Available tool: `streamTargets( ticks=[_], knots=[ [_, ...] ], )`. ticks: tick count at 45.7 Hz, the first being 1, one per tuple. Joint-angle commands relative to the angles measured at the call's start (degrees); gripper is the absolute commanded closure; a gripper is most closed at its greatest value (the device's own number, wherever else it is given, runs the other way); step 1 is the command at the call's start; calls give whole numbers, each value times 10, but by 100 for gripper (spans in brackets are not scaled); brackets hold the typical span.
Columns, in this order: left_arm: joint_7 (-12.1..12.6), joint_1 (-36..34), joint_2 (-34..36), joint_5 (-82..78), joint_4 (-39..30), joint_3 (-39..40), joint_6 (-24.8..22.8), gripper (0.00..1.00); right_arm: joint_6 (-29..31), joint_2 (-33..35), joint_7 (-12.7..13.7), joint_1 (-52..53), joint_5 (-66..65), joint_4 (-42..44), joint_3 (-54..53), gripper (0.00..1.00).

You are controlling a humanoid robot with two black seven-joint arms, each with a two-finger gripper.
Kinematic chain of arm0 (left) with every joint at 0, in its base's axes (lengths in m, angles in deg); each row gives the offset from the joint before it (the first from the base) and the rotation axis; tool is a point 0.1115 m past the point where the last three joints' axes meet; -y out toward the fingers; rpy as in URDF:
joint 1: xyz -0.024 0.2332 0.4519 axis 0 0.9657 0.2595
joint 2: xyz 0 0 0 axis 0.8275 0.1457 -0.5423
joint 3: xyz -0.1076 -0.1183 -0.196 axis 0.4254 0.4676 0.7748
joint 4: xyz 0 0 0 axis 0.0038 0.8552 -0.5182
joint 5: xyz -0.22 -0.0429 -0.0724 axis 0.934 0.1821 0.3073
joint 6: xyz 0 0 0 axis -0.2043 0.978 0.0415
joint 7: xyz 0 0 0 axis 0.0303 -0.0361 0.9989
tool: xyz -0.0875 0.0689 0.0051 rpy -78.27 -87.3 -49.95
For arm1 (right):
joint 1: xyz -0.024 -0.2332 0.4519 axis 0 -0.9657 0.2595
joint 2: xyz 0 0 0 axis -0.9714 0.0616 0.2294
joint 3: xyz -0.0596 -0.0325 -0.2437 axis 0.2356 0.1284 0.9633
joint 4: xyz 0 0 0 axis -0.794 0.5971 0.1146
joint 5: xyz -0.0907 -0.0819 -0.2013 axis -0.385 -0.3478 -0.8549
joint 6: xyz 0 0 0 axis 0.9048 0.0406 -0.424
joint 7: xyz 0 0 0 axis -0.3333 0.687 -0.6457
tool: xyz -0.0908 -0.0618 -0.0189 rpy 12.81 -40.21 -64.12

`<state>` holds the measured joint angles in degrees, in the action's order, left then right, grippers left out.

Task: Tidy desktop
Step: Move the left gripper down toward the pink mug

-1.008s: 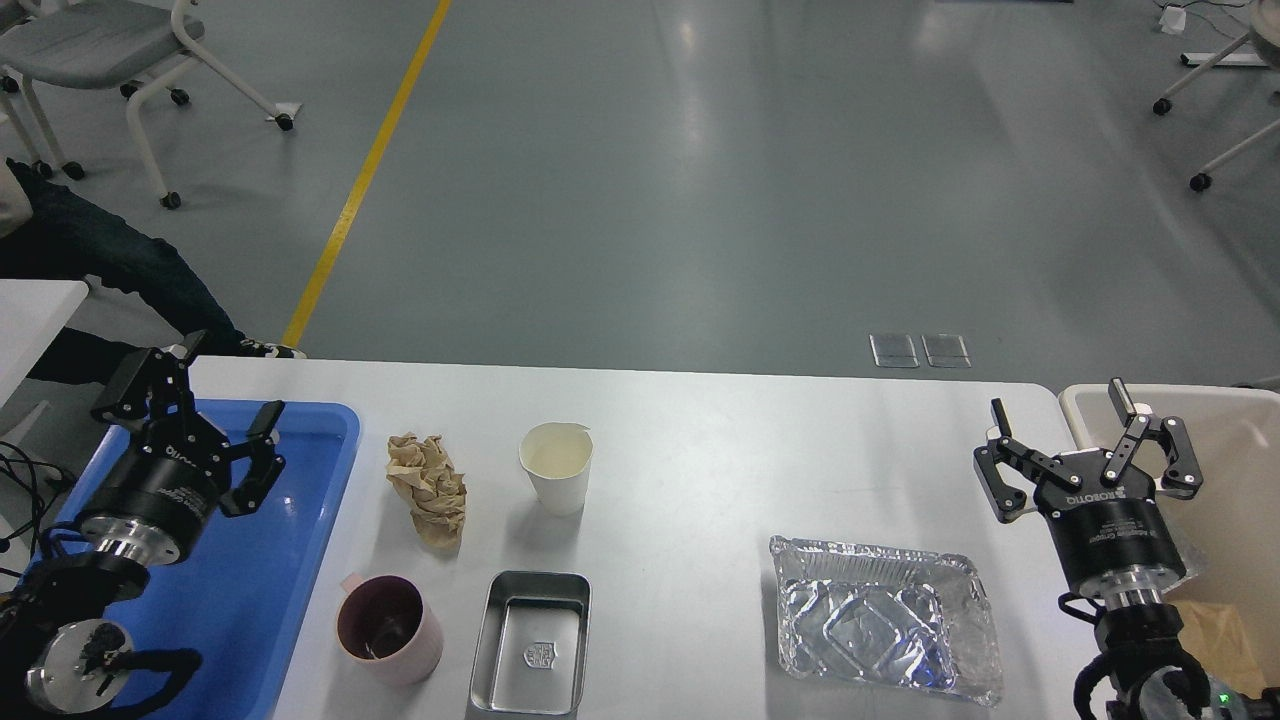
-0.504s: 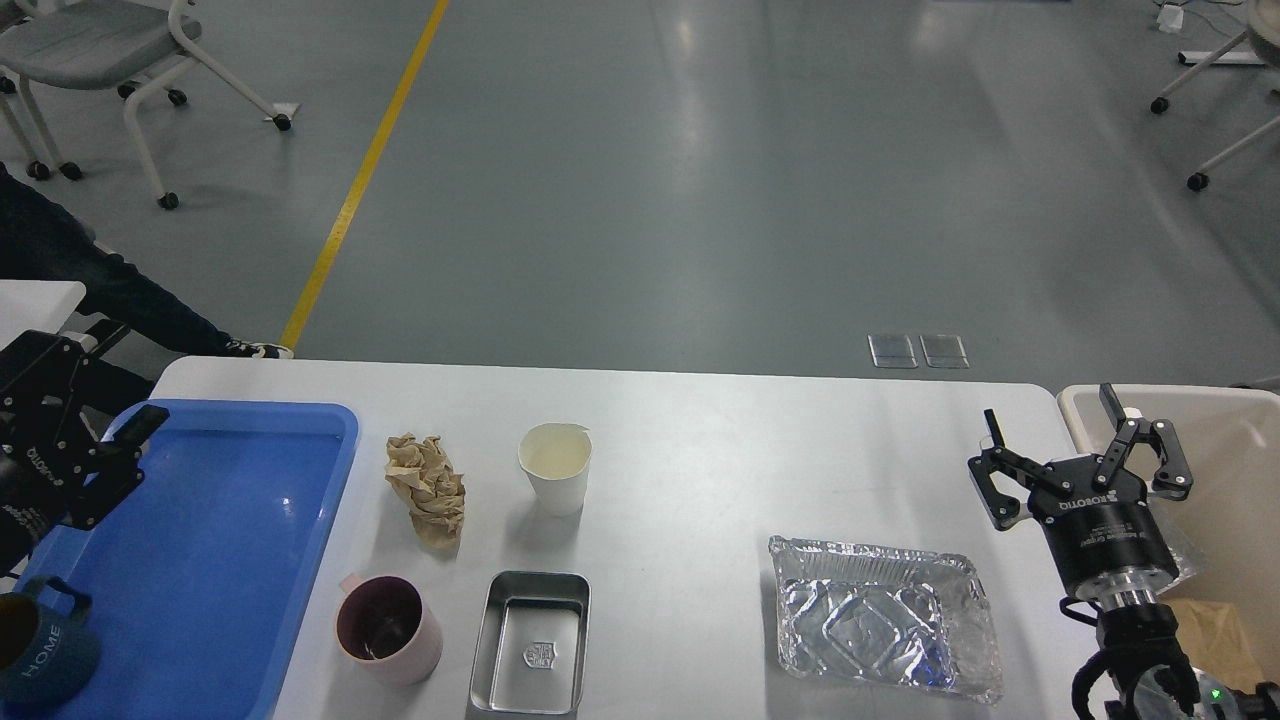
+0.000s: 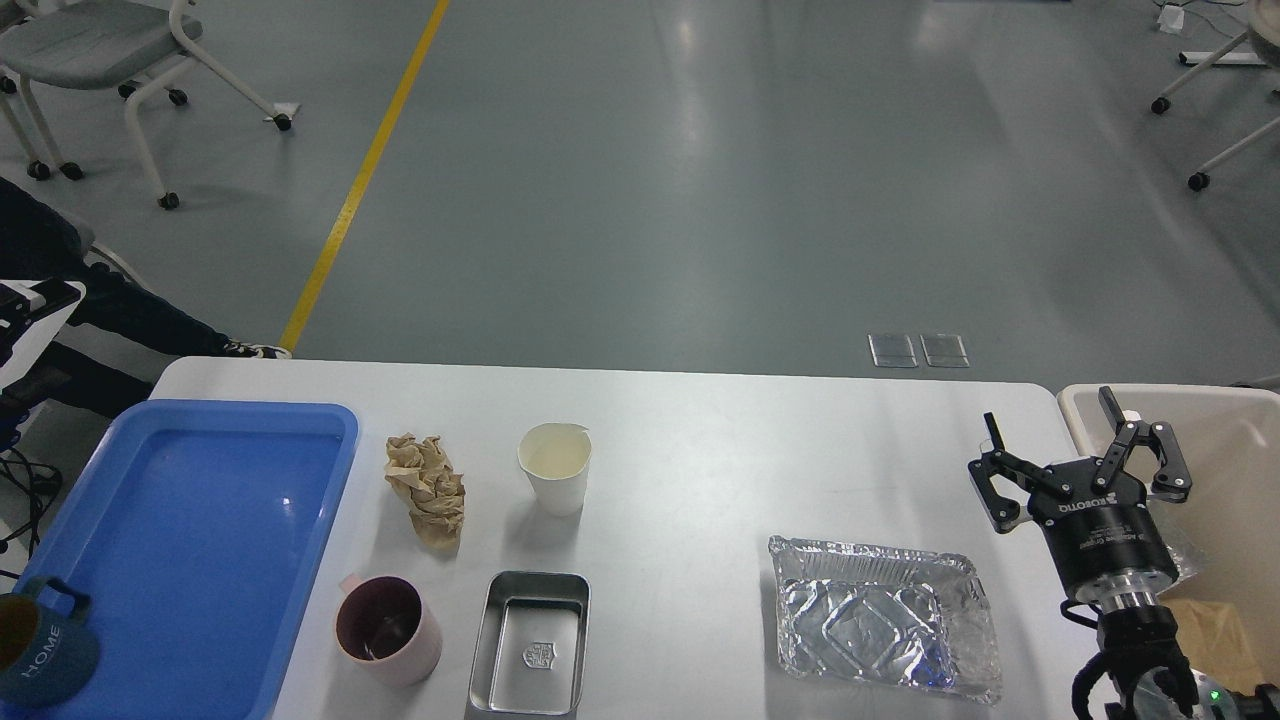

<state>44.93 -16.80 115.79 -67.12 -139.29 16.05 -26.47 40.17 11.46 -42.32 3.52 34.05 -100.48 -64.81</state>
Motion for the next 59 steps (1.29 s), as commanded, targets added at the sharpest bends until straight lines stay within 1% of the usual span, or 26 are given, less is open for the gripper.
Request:
streamTargets(
  ticks=[1,14,18,21,26,28,31,41,46,52,56,59],
  knots=[
    [2,17,20,-1,-1,-5,-5,4,0,1,0,-1,0,4,0,0],
    [6,19,23,-1,-1,-18,-8,4,4,3,5,-2,0,13,1,0],
    [9,23,16,-2,-1,-26,-8,4,23,7,5,-2,-1,14,2,0],
    [18,15,10,-20,-5,-55,-11,4,43,10,5,-3,-5,15,3,0],
    [22,-8,-18,-64,-6,-78,-35,4,44,10,5,-2,-29,15,3,0],
    [27,-21,-30,-88,-5,-96,-48,4,44,10,5,-2,-37,16,3,0],
    [34,-43,-37,-121,-2,-128,-52,4,44,10,5,-2,-42,16,3,0],
    [34,-136,-81,-142,51,-214,-52,4,44,9,5,-2,-42,16,3,0],
    [36,-178,-97,-176,51,-277,-48,4,44,9,5,-3,-42,16,3,0],
    [40,-227,-140,-240,64,-357,-34,4,44,9,5,-5,-42,16,3,0],
    [51,-238,-156,-255,65,-395,-33,4,43,9,5,-6,-42,16,3,0],
    [72,-244,-162,-257,65,-418,-33,4,43,9,5,-7,-42,16,3,0]
  ],
)
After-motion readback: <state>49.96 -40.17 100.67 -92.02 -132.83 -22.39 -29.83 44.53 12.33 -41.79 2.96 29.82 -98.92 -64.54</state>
